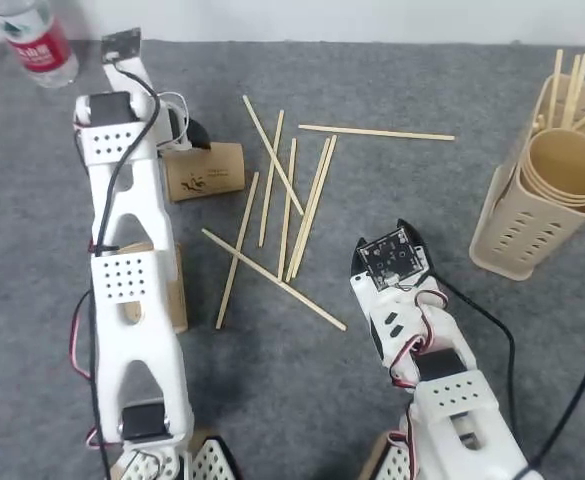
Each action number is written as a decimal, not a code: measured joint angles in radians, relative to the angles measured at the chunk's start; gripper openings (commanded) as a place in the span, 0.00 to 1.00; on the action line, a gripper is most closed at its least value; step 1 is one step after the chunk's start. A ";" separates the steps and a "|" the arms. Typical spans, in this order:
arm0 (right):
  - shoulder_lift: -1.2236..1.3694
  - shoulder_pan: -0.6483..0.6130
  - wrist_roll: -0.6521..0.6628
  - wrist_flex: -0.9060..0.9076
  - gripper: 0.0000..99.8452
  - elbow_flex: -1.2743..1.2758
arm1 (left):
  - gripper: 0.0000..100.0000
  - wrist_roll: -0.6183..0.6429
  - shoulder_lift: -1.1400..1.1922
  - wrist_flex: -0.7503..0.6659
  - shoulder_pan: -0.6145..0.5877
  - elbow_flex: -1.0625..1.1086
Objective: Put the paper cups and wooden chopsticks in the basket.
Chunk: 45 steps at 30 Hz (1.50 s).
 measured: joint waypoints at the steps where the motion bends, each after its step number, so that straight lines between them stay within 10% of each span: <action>1: 0.000 0.000 0.000 0.000 0.21 0.000 | 0.25 0.000 0.005 -0.002 0.000 -0.005; 10: 0.000 0.000 0.000 0.000 0.21 0.000 | 0.01 0.015 -0.006 -0.005 0.078 -0.006; 45: 0.000 0.000 0.000 0.000 0.21 0.000 | 0.01 -0.011 -0.068 0.002 0.391 0.097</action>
